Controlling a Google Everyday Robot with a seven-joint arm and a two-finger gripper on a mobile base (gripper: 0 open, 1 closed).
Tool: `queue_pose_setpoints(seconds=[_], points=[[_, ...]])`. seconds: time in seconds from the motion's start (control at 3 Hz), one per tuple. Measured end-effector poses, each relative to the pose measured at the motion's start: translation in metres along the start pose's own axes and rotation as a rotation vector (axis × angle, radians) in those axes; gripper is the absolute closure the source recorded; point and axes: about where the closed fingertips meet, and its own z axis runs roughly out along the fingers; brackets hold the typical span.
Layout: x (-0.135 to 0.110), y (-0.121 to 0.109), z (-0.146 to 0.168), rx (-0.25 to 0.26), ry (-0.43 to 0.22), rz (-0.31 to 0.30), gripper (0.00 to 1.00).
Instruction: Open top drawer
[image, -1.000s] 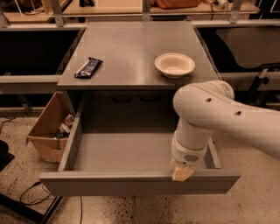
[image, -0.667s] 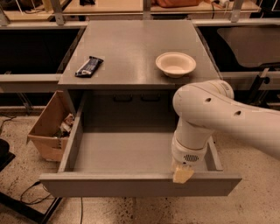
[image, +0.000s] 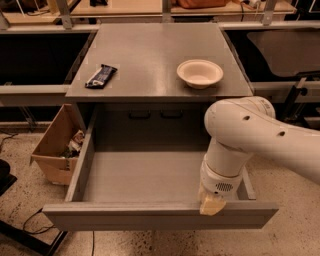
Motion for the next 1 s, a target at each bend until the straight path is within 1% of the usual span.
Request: queue_pose_setpoints(seconds=[1.0], points=[[0.008, 0.022, 0.005, -0.057, -0.020, -0.007, 1.00]])
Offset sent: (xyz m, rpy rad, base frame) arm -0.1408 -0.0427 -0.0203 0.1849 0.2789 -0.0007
